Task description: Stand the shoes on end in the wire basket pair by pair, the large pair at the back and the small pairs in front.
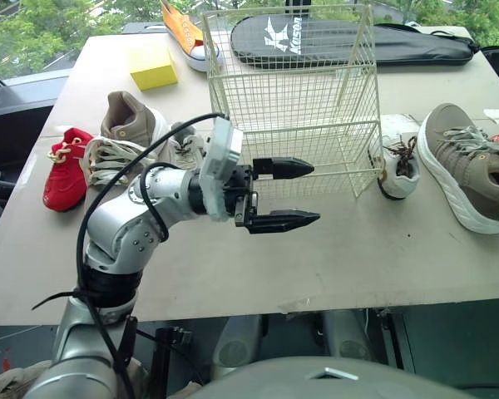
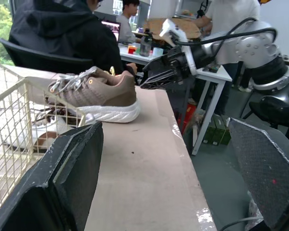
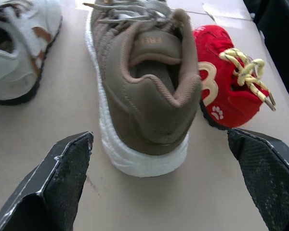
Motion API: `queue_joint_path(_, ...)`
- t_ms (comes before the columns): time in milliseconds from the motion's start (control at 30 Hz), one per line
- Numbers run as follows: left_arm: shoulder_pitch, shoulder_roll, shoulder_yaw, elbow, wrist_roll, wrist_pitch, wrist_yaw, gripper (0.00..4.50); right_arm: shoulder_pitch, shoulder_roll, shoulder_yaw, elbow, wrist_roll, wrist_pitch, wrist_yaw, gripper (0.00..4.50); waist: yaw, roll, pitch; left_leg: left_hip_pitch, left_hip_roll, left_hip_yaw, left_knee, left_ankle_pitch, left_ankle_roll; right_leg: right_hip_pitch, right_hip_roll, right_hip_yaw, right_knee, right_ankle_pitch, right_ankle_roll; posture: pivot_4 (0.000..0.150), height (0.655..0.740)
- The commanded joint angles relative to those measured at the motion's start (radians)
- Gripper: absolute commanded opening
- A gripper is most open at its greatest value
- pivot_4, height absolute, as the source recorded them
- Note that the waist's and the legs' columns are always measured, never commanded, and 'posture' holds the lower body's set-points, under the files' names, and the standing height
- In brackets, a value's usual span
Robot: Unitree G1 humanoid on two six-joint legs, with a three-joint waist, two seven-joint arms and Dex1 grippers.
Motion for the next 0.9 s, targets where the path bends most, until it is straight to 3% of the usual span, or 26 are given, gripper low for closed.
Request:
queue_joint_path(33,-0.005,0.005,0.010,-0.015,0.010,0.000,-0.016,4.50,-0.059,-0.014,0.070,0.086,-0.032,-0.062,-0.029,4.47,-0.006,0.000,0.000,0.000,0.000,0.000,0.000,0.000,0.000,0.000,0.000,0.000,0.000,0.000,0.000,0.150,0.7400)
queue_joint_path(400,0.046,0.030,0.061,-0.081,-0.012,0.037,0.029,4.50,-0.150,-0.042,0.235,0.282,-0.091,-0.206,-0.033,4.47,-0.011,0.000,0.000,0.000,0.001,-0.001,-0.001,0.000,0.000,-0.001,0.000,0.000,0.001,0.000,0.000,0.150,0.7400)
queue_joint_path(567,0.048,0.032,0.075,-0.087,-0.015,0.044,0.035,4.50,-0.189,-0.047,0.306,0.325,-0.114,-0.279,-0.025,2.45,-0.013,0.000,0.000,0.000,0.001,0.000,0.000,0.000,0.000,0.000,0.000,0.000,0.001,0.000,0.000,0.150,0.7400)
queue_joint_path(700,0.046,0.027,0.078,-0.084,-0.020,0.049,0.043,4.50,-0.184,-0.048,0.315,0.319,-0.121,-0.305,-0.016,1.20,-0.013,0.000,0.000,0.000,0.001,0.000,0.000,0.000,0.000,0.000,0.000,0.000,0.001,0.000,0.000,0.150,0.7400)
queue_joint_path(833,0.034,0.014,0.077,-0.068,-0.024,0.051,0.047,4.50,-0.149,-0.053,0.276,0.282,-0.124,-0.339,-0.001,0.36,-0.012,0.000,0.000,0.000,0.001,0.000,0.000,0.000,0.000,0.000,0.000,0.000,0.001,0.000,0.000,0.150,0.7400)
queue_joint_path(900,0.013,-0.002,0.085,-0.049,-0.040,0.051,0.046,4.50,-0.133,-0.046,0.220,0.217,-0.101,-0.370,0.015,0.22,-0.009,0.000,0.000,0.000,0.001,0.000,0.000,0.000,0.000,0.000,0.000,0.000,0.001,0.000,0.000,0.150,0.7400)
